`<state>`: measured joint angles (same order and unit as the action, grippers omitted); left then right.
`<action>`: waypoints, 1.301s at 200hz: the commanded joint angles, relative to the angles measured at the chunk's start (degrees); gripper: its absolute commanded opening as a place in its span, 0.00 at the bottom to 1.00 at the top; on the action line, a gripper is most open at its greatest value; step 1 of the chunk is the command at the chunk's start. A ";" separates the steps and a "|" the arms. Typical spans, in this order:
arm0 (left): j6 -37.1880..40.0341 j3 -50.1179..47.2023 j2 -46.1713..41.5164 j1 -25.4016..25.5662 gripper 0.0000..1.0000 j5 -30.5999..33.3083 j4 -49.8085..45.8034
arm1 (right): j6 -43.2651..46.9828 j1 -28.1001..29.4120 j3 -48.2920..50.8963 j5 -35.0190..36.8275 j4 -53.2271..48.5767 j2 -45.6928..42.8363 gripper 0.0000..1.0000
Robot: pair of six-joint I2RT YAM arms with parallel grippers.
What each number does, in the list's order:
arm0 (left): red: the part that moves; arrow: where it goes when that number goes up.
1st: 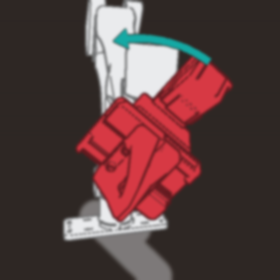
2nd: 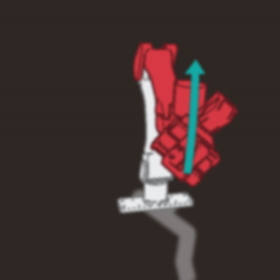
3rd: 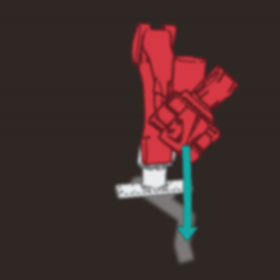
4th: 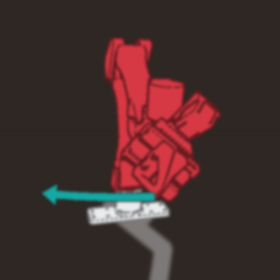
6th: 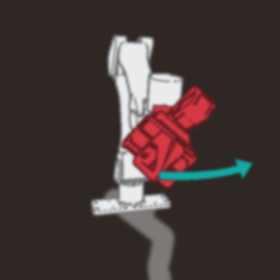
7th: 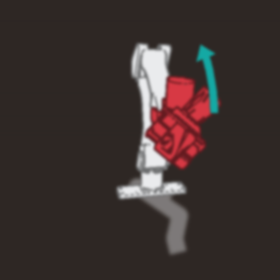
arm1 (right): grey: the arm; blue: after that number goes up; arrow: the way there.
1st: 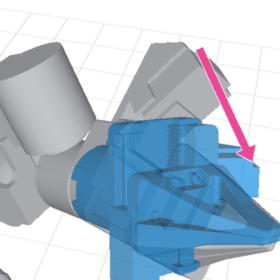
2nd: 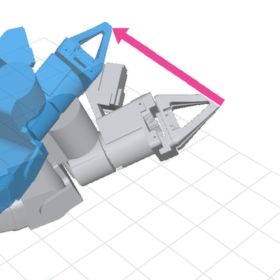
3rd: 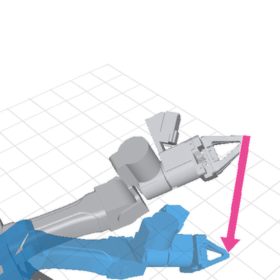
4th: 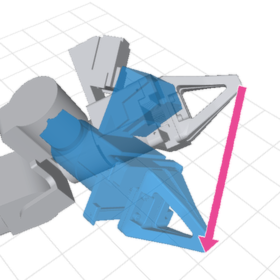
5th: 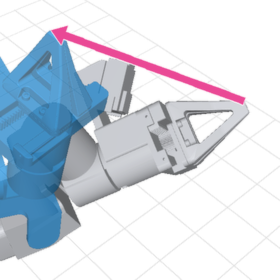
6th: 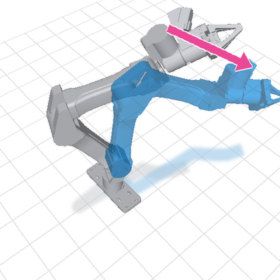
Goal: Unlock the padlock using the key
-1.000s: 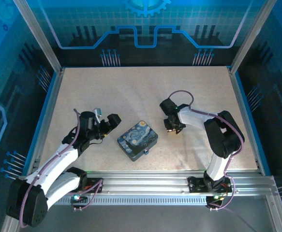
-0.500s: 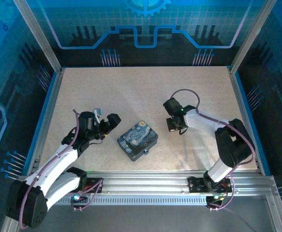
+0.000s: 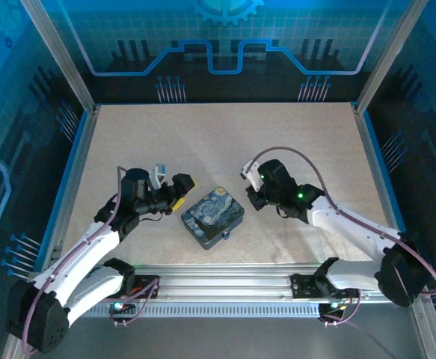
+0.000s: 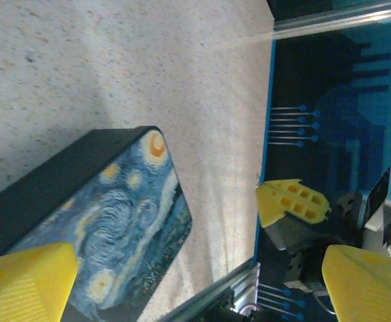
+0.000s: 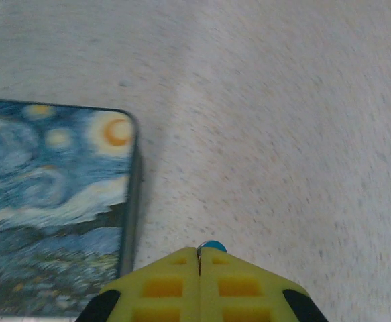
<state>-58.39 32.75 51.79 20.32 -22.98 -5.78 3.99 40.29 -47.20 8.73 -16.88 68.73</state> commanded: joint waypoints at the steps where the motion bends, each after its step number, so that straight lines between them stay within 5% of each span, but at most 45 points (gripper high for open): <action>1: 0.79 2.25 0.24 0.84 0.94 -3.45 -1.51 | 12.60 2.01 3.12 -7.12 5.96 -3.92 0.00; 42: 1.11 3.41 1.41 2.03 0.90 -5.68 0.01 | 30.58 8.92 10.94 -10.31 13.12 -10.76 0.00; 96: 2.57 4.60 4.00 5.57 0.82 -7.88 3.00 | 40.85 15.99 10.39 -5.57 11.62 -10.42 0.00; 164: 4.60 5.81 8.43 10.68 0.65 -10.81 6.02 | 47.41 21.25 7.70 -3.46 11.88 -7.23 0.00; 260: 6.44 6.70 12.99 14.85 0.56 -15.46 7.88 | 48.73 21.41 5.67 -6.93 13.10 -6.68 0.00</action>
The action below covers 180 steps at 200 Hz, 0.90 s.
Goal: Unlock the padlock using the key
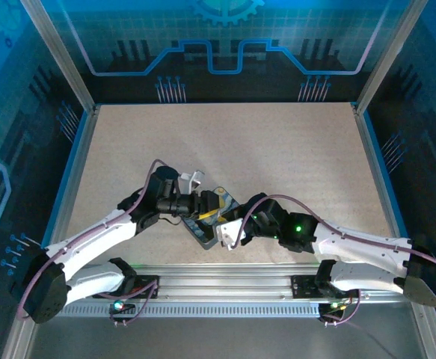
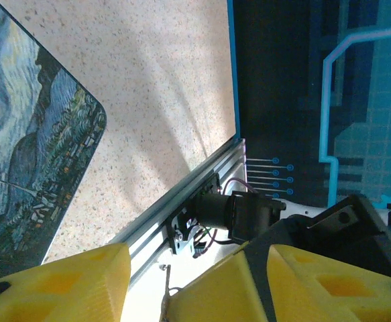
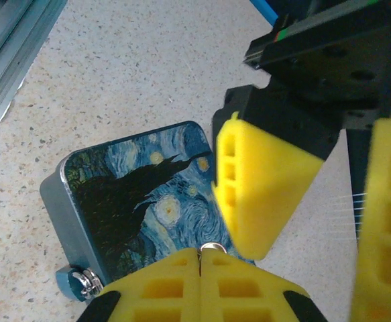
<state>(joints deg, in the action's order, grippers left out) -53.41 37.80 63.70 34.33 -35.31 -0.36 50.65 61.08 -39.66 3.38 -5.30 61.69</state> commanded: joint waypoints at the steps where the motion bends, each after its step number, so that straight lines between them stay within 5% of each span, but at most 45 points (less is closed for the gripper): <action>1: 1.46 1.66 1.12 0.88 0.56 -3.16 2.51 | 2.03 0.62 -1.89 -1.60 1.52 0.36 0.00; 46: 1.61 1.54 2.45 1.40 0.44 -4.14 3.01 | 1.75 0.62 -1.42 -1.09 3.76 -0.23 0.00; 132: 4.05 2.28 1.04 1.39 0.04 -1.85 0.68 | -1.19 -0.08 -0.16 0.05 3.46 -1.68 0.00; 156: 5.31 2.27 0.34 1.36 0.00 0.65 0.80 | -2.57 -0.29 -0.50 -0.11 1.81 -1.88 0.07; 180: 6.66 1.43 -1.01 1.36 0.00 4.62 3.11 | -4.31 -0.52 -0.89 -0.79 -0.31 -2.09 0.26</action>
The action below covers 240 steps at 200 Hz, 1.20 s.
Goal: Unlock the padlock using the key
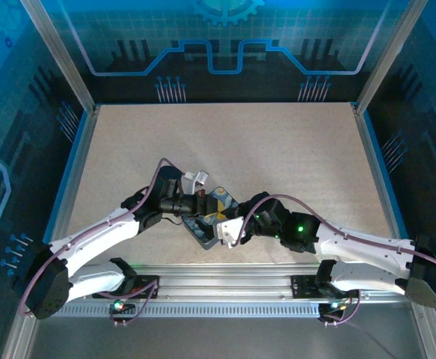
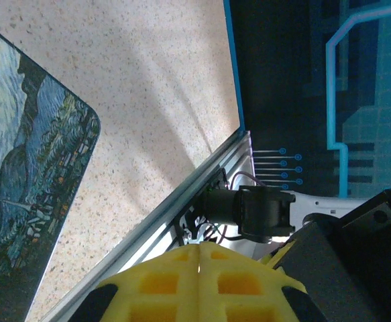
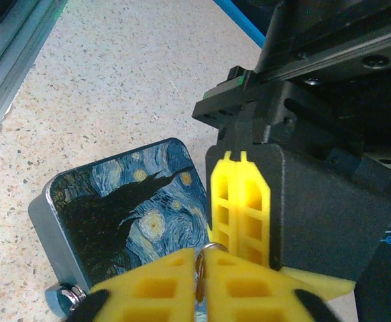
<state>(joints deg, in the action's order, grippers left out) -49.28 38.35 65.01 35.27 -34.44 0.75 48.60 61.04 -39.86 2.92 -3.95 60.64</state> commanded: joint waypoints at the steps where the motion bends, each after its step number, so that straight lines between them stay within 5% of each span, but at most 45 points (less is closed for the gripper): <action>1: 2.57 0.82 -2.38 0.42 0.00 3.97 2.20 | -2.36 -0.52 -0.68 -0.35 -1.67 -1.05 0.27; 42: 4.16 -3.69 -5.50 0.52 0.00 11.83 12.73 | -9.75 -2.90 0.68 -3.04 0.51 -3.36 0.50; 67: 5.49 -7.02 -7.67 0.86 0.00 15.92 19.52 | -18.80 -6.12 1.01 -6.17 3.16 -4.79 0.52; 141: 7.98 -12.75 -12.44 4.36 0.00 23.06 33.10 | -66.84 -24.16 8.97 -23.21 26.64 -6.21 0.58; 194: 7.66 -14.85 -12.23 7.35 0.00 27.34 41.03 | -88.75 -25.10 14.33 -29.59 44.88 -2.45 0.59; 240: 7.62 -15.33 -12.15 9.86 0.00 31.86 44.87 | -96.50 -21.14 14.63 -29.18 52.33 0.68 0.60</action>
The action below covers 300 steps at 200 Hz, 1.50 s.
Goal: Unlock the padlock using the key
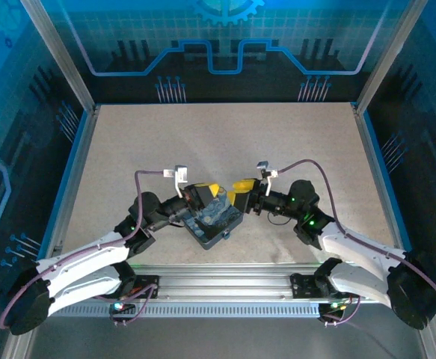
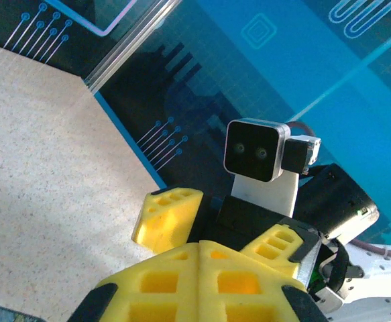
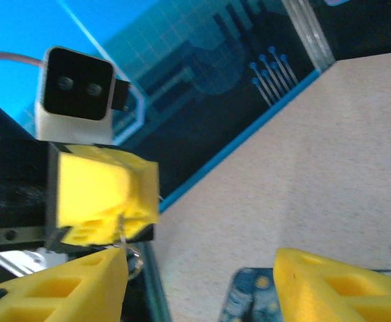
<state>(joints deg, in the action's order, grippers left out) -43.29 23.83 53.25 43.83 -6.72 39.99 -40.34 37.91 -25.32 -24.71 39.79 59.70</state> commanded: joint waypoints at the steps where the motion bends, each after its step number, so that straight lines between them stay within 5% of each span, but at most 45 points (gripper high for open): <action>1: 1.63 -0.81 -0.37 1.36 0.00 4.25 5.72 | -7.70 2.03 0.10 -1.52 8.75 1.68 0.61; 93: -0.35 -2.08 1.85 4.07 0.00 10.37 12.48 | -13.91 6.22 -3.17 -0.51 19.17 9.43 0.51; 195: -0.14 -3.27 1.24 4.40 0.00 12.17 13.29 | -14.40 6.60 -3.93 0.29 17.45 9.62 0.21; 300: -0.32 -3.79 0.97 4.33 0.00 13.24 13.55 | -15.19 7.20 -3.81 0.28 17.06 10.76 0.19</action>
<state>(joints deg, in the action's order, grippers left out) -43.55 20.73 55.07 47.81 5.02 50.94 -55.13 44.03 -27.55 -24.49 56.18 69.80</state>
